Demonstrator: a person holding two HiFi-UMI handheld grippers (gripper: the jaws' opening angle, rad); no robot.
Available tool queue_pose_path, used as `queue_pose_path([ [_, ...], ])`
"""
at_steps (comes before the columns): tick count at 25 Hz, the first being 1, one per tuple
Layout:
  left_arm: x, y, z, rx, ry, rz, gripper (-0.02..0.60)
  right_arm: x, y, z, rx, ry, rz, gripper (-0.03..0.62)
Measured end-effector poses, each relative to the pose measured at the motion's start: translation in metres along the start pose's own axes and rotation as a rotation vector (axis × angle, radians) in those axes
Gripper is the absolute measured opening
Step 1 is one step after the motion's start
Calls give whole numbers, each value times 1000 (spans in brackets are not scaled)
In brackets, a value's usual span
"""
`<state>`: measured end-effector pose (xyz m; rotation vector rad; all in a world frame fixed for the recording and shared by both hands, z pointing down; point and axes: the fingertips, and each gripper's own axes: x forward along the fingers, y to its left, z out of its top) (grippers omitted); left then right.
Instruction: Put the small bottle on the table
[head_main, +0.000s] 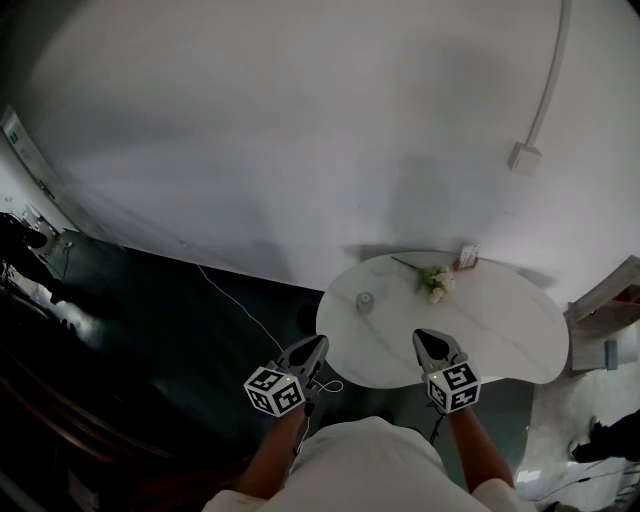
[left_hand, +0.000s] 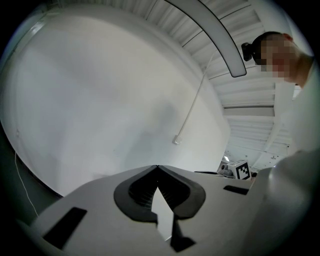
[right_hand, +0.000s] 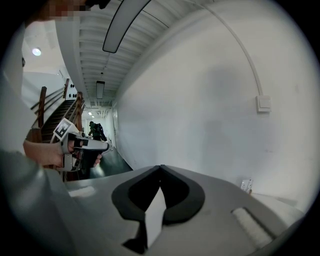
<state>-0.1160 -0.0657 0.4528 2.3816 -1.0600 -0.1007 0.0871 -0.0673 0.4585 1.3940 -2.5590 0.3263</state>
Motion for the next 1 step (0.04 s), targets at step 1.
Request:
queue_pose_path([
  [1, 0, 0, 0, -2, -1, 0, 6, 0, 1, -1, 0, 0, 0, 11],
])
